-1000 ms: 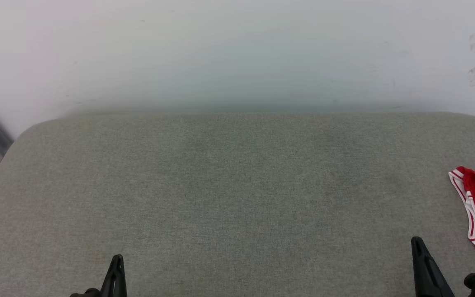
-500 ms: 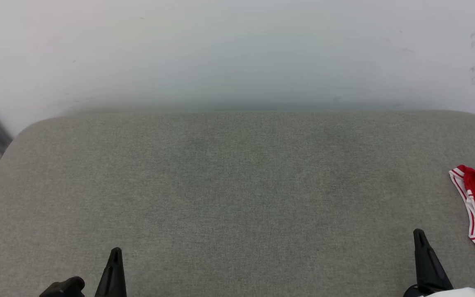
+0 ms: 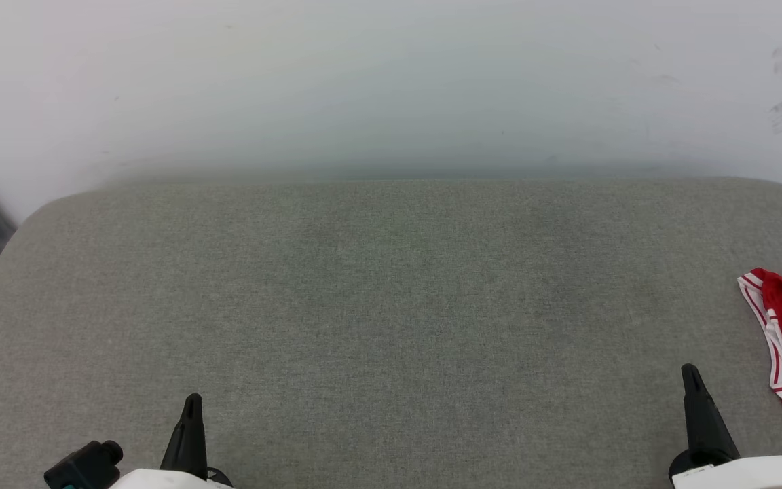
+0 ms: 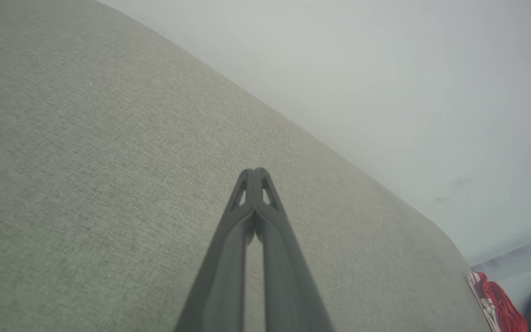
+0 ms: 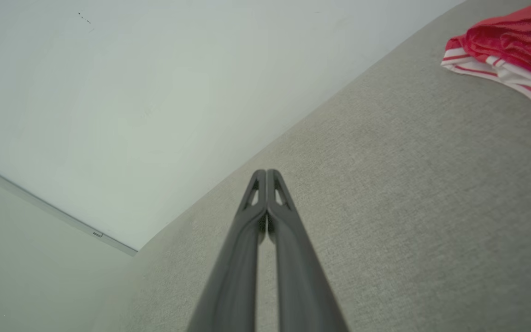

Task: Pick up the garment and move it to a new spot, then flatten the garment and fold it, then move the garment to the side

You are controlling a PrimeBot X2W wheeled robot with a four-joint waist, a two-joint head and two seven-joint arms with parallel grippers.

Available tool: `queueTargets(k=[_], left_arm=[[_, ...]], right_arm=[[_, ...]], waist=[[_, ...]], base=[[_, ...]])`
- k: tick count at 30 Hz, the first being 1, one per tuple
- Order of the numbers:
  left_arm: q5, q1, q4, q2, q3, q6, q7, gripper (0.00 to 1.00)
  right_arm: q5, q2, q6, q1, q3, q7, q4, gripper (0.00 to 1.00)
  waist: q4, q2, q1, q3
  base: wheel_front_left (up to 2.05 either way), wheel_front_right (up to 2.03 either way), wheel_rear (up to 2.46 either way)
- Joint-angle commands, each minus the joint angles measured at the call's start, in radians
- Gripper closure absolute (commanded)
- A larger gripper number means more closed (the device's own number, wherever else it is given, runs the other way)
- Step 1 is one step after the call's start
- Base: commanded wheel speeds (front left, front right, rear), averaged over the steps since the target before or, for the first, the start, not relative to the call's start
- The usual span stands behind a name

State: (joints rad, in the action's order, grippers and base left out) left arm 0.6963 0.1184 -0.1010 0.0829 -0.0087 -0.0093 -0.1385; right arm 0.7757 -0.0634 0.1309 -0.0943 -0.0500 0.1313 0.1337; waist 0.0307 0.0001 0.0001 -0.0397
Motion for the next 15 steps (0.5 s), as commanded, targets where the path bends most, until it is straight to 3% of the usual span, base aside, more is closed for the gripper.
queueTargets(k=[1,15], left_arm=[[0.044,-0.028,0.005,0.006,0.007,-0.009,0.008,1.0],[0.229,-0.068,-0.023,0.007,0.019,-0.032,0.048,1.0]], right_arm=[[0.041,-0.01,0.0,0.033,-0.001,-0.007,-0.005,1.0],[0.208,-0.012,0.0,0.069,-0.006,-0.048,0.017,1.0]], waist=[[-0.001,-0.0001,-0.0001,0.001],[-0.005,-0.0001,-0.0001,0.007]], base=[[0.0,0.0,0.0],[0.0,0.0,0.0]])
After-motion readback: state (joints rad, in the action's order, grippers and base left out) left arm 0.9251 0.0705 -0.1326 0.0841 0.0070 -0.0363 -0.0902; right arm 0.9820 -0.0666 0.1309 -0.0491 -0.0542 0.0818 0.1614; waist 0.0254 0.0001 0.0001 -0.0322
